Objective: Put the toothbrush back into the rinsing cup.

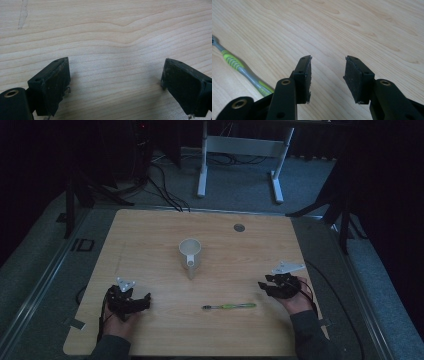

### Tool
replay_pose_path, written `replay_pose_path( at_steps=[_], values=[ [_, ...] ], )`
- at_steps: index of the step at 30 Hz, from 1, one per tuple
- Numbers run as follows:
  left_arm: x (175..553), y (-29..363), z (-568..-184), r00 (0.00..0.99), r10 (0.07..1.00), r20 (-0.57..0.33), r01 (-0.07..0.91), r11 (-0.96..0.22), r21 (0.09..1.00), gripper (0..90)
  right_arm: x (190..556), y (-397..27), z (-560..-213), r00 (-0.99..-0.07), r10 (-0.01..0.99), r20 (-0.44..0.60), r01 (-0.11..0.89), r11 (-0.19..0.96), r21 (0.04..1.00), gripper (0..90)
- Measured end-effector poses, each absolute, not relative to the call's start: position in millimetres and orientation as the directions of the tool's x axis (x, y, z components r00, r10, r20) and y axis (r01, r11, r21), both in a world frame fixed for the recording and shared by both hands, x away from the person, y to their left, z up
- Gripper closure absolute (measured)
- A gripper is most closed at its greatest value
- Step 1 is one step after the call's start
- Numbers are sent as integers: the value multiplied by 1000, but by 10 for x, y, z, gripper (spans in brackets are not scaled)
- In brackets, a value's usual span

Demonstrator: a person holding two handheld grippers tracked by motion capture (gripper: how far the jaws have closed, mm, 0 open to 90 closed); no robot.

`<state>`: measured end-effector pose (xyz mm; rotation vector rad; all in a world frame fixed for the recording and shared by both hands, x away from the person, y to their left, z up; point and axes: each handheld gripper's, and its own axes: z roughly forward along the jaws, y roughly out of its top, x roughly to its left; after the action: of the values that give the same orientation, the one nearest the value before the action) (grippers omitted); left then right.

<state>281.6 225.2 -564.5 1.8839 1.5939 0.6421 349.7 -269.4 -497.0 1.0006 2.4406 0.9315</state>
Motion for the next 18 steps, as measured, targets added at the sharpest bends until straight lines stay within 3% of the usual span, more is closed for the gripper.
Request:
replay_pose_path(
  at_steps=[18],
  values=[
    [2815,2248,-5645,175,985,-8,704,-119,700,94,3519,-2560,-4885,-748,657,-94,451,608,654,564]
  ],
)
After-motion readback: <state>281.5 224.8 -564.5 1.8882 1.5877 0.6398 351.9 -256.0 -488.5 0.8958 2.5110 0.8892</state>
